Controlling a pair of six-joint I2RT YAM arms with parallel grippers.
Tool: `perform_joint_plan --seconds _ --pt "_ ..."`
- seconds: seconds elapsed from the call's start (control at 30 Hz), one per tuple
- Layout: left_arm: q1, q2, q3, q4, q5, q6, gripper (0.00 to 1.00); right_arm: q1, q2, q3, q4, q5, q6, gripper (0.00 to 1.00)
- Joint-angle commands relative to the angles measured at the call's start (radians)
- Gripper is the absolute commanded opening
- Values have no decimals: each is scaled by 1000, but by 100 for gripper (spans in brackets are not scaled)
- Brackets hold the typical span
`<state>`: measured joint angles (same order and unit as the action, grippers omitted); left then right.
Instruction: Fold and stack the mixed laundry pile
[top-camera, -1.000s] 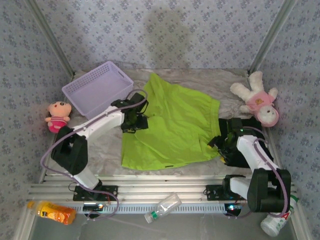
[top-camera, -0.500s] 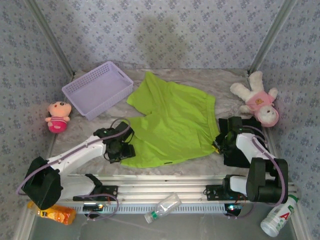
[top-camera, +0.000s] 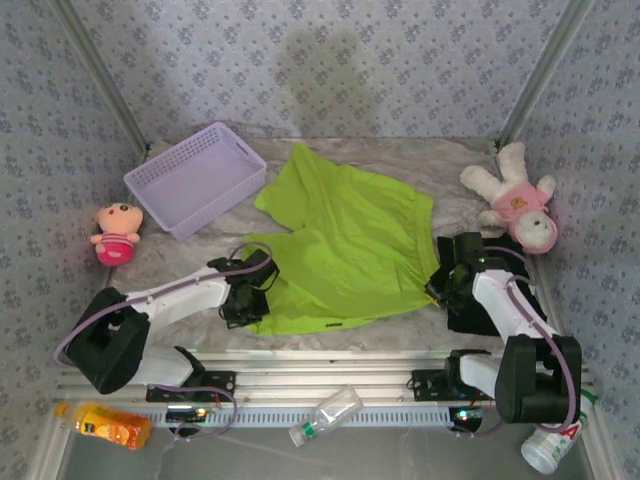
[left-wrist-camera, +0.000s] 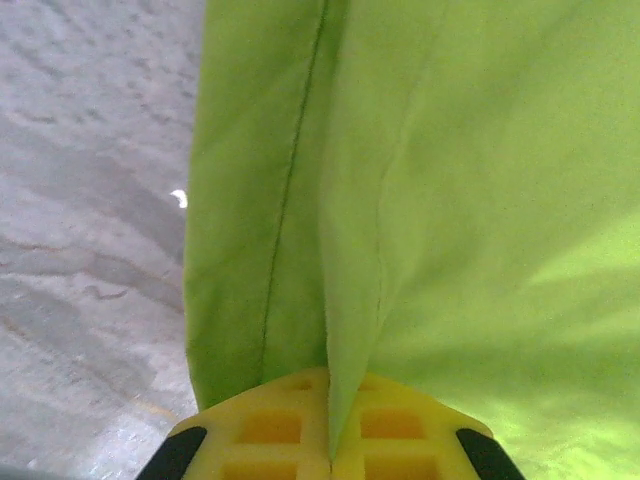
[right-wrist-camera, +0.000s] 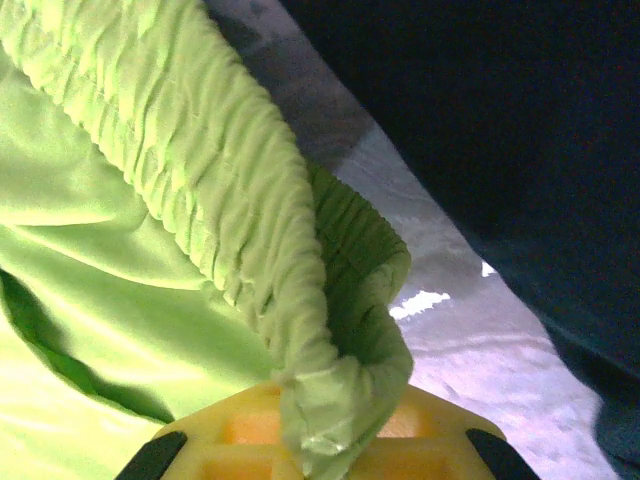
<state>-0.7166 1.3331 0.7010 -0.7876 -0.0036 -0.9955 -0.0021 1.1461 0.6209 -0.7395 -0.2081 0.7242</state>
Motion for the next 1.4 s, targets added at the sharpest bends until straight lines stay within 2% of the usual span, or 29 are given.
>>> perform_joint_plan --seconds 0.0,0.13,0.2,0.27,0.37,0.53,0.67,0.8,1.0,1.07,1.13,1.17,1.2,1.23,1.27,1.3,1.37 --pt "-5 -105 58 -162 -56 30 0 55 -48 39 -209 72 -72 3" --pt "-6 -250 119 -283 -108 5 0 233 -146 56 -313 78 72 2" --pt "1 -295 162 -304 -150 -13 0 287 -192 65 -347 87 131 1" --pt "24 -303 224 -304 -181 -12 0 301 -218 92 -374 93 157 0" --pt "78 -236 352 -272 -199 59 0 288 -219 160 -384 59 166 0" --pt "148 1 654 -210 -279 248 0 194 -129 304 -304 -24 139 1" --pt "194 201 900 -119 -280 364 0 75 -69 350 -202 -117 141 1" --pt "223 435 1186 -124 -233 454 0 -4 8 400 -94 -180 157 2" --pt "232 889 1839 -313 -201 561 0 -99 219 498 55 -217 166 2" --pt "238 1060 2116 -374 -190 568 0 -135 303 547 98 -217 166 3" --pt "256 1173 2284 -383 -153 523 0 -166 372 589 168 -218 187 3" --pt "269 1200 2298 -350 -109 494 9 -184 420 615 207 -223 202 8" --pt "282 1207 2272 -308 -76 464 31 -202 461 630 247 -234 211 17" --pt "294 1202 2219 -263 -54 419 79 -223 509 651 293 -238 220 29" --pt "305 1194 2166 -219 -34 387 99 -241 550 672 350 -231 227 42" --pt "312 1192 2139 -203 -19 362 100 -252 575 692 379 -233 234 52" --pt "321 1194 2134 -213 -7 347 100 -266 627 755 426 -258 231 56"
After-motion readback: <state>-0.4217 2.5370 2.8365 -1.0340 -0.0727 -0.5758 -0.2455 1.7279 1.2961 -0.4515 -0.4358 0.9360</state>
